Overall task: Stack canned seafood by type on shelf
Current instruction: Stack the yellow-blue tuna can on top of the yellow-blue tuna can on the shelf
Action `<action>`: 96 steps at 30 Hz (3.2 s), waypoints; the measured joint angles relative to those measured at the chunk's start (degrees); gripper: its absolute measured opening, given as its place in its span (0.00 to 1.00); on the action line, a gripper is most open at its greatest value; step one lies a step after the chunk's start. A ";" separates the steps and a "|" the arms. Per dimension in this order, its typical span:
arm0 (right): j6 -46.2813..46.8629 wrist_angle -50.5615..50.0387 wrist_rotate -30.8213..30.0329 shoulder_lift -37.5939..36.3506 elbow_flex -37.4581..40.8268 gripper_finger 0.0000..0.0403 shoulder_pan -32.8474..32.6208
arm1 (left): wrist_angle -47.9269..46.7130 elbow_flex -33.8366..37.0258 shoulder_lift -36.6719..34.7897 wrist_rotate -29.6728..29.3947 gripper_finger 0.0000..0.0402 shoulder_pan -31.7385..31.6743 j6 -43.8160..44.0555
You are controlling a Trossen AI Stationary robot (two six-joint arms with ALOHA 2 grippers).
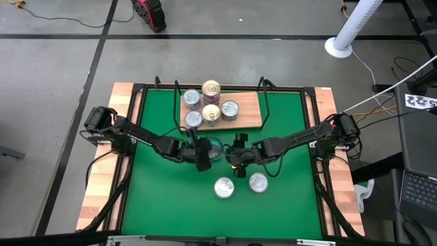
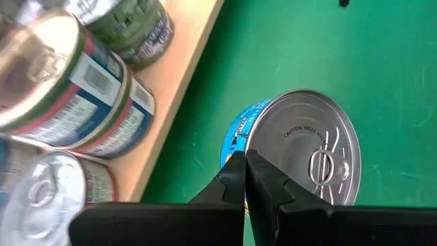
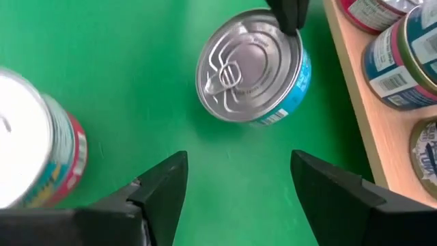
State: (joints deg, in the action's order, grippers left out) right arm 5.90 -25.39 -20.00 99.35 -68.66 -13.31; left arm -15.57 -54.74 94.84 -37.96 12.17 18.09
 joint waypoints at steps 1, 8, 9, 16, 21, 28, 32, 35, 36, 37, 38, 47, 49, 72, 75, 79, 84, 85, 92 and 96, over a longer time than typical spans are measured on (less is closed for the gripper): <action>0.69 0.52 0.06 0.00 0.00 0.64 0.29 | 0.00 0.00 -0.01 -1.21 0.00 0.53 -0.44; 4.97 4.87 1.71 -0.02 -0.02 0.64 1.82 | 0.53 -0.02 -0.01 -9.43 0.00 4.61 -3.90; 5.56 5.54 2.45 -0.02 -0.02 0.64 2.16 | 0.81 -0.02 -0.01 -10.45 0.00 5.19 -4.51; 7.08 9.03 11.80 -0.02 -0.02 0.64 5.75 | 1.52 -0.07 0.17 -14.95 0.00 8.48 -6.70; 8.97 9.27 16.44 -0.02 -0.02 0.64 8.27 | 1.68 -0.07 0.55 -16.74 0.00 10.06 -6.72; 10.85 9.29 23.63 -0.03 -0.03 0.64 11.64 | 1.73 -0.07 0.86 -18.80 0.00 12.00 -6.67; 13.35 9.33 30.79 -0.04 -0.03 0.64 13.51 | 1.96 -0.07 0.86 -20.93 0.00 12.85 -6.94; 14.61 9.35 32.68 -0.02 -0.02 0.64 14.24 | 1.95 -0.07 0.86 -20.95 0.00 13.28 -6.70; 14.91 9.35 32.67 -0.04 -0.02 0.64 14.26 | 2.10 -0.07 0.87 -21.12 0.00 13.42 -6.73; 14.96 9.35 32.63 -0.04 -0.02 0.64 14.26 | 2.42 -0.07 0.87 -21.27 0.00 13.48 -6.85; 14.92 9.38 32.63 -0.04 -0.03 0.64 14.26 | 2.83 -0.07 0.87 -21.39 0.00 13.63 -7.13; 14.90 9.76 34.76 -0.04 -0.04 0.64 14.09 | 8.33 -0.07 0.89 -22.67 0.00 13.75 -11.54; 14.85 10.97 35.83 -0.04 -0.04 0.64 14.09 | 9.24 -0.07 0.87 -22.81 0.00 13.75 -12.51; 14.79 13.75 37.74 -0.06 -0.04 0.33 14.09 | 15.30 -0.07 0.89 -22.94 0.00 13.75 -20.88; 14.80 13.75 37.75 -0.07 -0.04 0.33 14.09 | 15.30 -0.07 0.89 -22.90 0.01 13.75 -23.62; 15.71 13.60 39.14 -0.07 -0.04 0.34 14.27 | 15.43 -0.08 0.89 -22.83 0.06 13.77 -29.77; 20.25 13.61 44.17 -0.07 -0.04 0.37 16.04 | 15.39 -1.83 0.89 -23.49 0.22 13.99 -36.93; 21.36 13.60 45.50 -0.07 -0.04 0.36 16.63 | 15.39 -2.27 0.89 -24.28 0.26 14.17 -38.89; 31.31 16.65 55.07 -0.07 -0.04 0.34 21.60 | 15.08 -3.36 0.89 -31.83 0.46 17.83 -53.20; 37.68 21.04 59.81 -0.07 -0.04 0.37 24.49 | 14.75 -3.39 0.89 -32.26 0.52 21.05 -57.59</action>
State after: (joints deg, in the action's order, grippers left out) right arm 43.58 -4.35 39.81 99.29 -68.71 11.18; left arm -0.82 -58.13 95.72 -70.22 33.22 -39.49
